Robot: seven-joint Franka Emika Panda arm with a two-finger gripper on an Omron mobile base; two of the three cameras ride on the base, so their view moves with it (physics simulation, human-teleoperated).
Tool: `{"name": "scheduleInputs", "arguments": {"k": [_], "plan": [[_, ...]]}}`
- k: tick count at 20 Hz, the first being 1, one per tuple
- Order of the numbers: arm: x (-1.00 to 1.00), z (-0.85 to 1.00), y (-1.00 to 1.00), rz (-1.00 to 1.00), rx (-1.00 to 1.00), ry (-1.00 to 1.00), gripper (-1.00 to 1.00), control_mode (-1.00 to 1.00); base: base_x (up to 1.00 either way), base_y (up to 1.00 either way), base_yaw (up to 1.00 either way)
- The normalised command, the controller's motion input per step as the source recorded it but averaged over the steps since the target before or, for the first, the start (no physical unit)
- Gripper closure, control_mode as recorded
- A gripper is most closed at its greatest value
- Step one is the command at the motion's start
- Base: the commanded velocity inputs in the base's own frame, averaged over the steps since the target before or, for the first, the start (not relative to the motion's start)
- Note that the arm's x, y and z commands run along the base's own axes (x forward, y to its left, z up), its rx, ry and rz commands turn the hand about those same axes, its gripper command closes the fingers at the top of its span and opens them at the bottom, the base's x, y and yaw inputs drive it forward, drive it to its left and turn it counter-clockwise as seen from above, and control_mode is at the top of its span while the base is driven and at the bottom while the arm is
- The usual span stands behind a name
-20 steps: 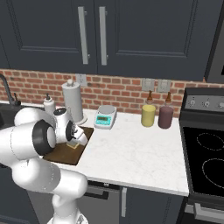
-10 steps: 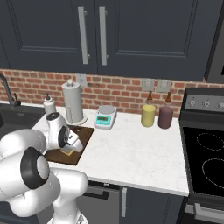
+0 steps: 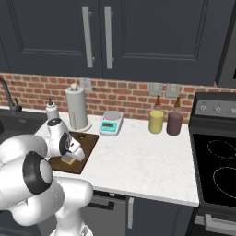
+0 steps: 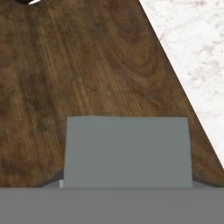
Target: Pick up the sponge from the counter and clean the cutting board by briefly scrubbing or pressing down on the cutting board. Once finished, release the sponge.
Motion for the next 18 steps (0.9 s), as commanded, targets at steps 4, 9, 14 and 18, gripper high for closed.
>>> {"name": "scheduleInputs", "arguments": {"k": [4, 9, 14, 18], "plan": [[0.67, -0.08, 0.34, 0.0, -0.01, 0.0, 1.0, -1.0, 0.0, 0.0, 0.0], [0.83, -0.07, 0.28, 0.0, -0.01, 0.0, 1.0, -1.0, 0.0, 0.0, 0.0], [0.73, -0.01, 0.11, 0.0, 0.0, 0.0, 1.0, -1.0, 0.0, 0.0, 0.0], [0.34, -0.11, 0.0, 0.0, 0.0, 0.0, 1.0, -1.0, 0.0, 0.0, 0.0]]}}
